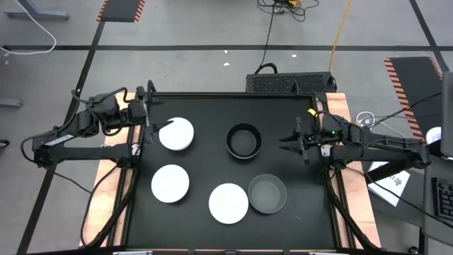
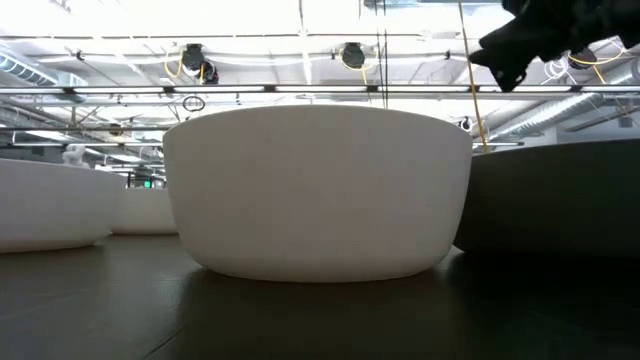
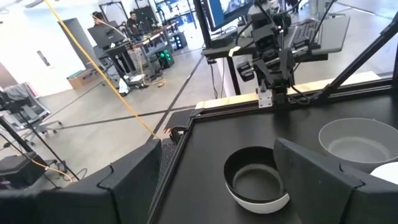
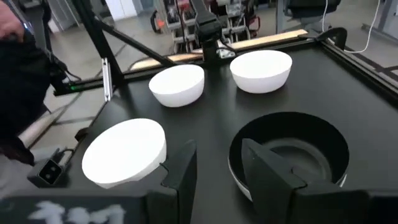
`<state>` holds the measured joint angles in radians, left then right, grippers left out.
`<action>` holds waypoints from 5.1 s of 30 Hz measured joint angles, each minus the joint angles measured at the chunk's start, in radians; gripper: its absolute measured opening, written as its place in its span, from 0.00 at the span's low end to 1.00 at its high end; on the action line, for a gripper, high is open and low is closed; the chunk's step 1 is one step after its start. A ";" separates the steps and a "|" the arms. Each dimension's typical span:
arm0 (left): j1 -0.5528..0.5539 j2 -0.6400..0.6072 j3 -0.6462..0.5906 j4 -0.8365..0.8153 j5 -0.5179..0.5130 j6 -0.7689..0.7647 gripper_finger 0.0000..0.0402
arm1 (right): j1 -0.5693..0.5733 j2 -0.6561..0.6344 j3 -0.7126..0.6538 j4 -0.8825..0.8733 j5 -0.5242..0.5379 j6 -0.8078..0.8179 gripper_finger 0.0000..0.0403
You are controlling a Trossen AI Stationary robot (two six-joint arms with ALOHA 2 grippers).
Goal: Nest bowls inside each other
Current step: Stack the top left white bowl on the black bowl
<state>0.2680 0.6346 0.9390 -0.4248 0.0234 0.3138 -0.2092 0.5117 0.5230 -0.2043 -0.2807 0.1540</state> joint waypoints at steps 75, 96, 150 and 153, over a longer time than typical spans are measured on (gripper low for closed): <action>0.396 0.687 0.001 -0.614 -0.121 -0.359 0.78 | 0.001 -0.245 -0.157 -0.010 -0.014 0.043 0.30; 0.519 0.763 0.001 -0.539 -0.037 -0.269 0.78 | 0.001 -0.245 -0.157 -0.010 -0.036 0.044 0.30; 0.523 0.931 0.000 -0.501 0.014 -0.184 0.17 | 0.002 -0.245 -0.157 -0.009 -0.039 0.066 0.30; 0.523 0.931 0.000 -0.501 0.002 -0.184 0.06 | 0.002 -0.245 -0.157 -0.009 -0.039 0.066 0.30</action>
<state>0.7906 1.5658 0.9394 -0.9253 0.0253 0.1295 -0.2073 0.2668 0.3664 -0.2134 -0.3195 0.2199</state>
